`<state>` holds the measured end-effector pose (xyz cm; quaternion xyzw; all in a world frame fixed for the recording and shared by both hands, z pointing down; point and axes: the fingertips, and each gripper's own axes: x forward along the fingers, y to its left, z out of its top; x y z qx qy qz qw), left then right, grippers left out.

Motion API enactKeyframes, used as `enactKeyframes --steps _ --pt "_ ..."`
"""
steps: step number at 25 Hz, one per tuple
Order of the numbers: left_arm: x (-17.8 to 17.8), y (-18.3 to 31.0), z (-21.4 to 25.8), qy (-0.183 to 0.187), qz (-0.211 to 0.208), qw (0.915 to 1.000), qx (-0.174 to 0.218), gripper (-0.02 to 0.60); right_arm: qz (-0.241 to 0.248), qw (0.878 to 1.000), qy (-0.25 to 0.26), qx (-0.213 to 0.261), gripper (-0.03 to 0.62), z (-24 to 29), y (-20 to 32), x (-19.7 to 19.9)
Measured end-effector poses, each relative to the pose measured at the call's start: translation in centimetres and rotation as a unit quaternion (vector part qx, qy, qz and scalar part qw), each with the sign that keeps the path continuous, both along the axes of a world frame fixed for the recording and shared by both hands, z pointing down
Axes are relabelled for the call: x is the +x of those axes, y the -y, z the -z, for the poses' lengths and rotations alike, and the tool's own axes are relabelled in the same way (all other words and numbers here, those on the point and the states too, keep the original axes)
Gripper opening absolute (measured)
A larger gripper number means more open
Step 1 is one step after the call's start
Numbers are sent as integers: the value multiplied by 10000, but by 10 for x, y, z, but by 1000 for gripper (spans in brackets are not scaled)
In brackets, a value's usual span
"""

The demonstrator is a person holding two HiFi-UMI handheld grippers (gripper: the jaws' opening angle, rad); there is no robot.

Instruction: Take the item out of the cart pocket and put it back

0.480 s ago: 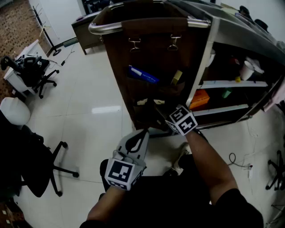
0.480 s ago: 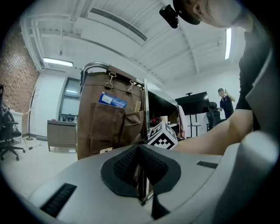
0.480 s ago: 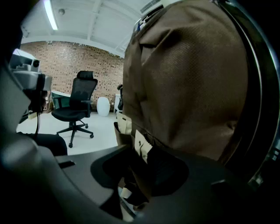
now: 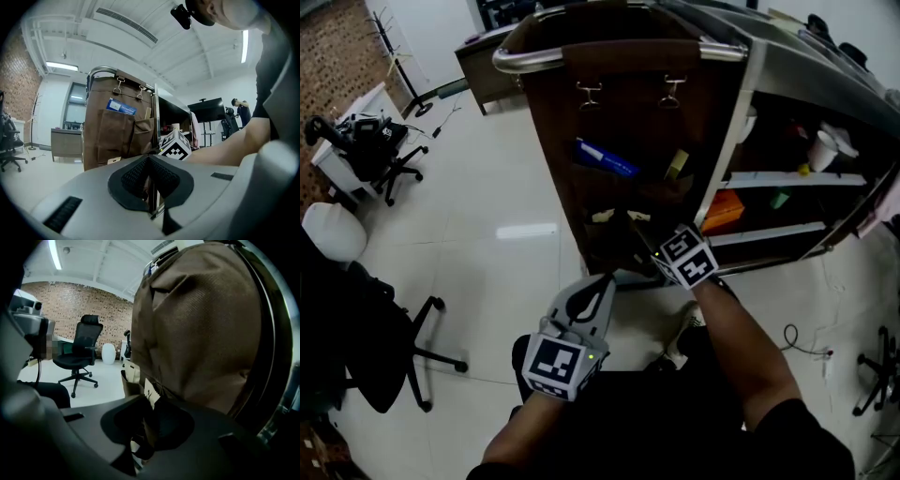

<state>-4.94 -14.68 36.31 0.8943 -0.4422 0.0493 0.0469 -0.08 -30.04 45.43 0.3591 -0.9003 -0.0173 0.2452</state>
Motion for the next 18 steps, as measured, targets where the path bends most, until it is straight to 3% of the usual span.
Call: enactKeyframes --steps 13,18 --pt "1 -3 3 -46 -26 10000 51 0 76 9999 41 -80 38 1 -17 3" --pt "2 -4 3 -55 -43 10000 33 0 159 9990 421 -85 34 19 -22 5"
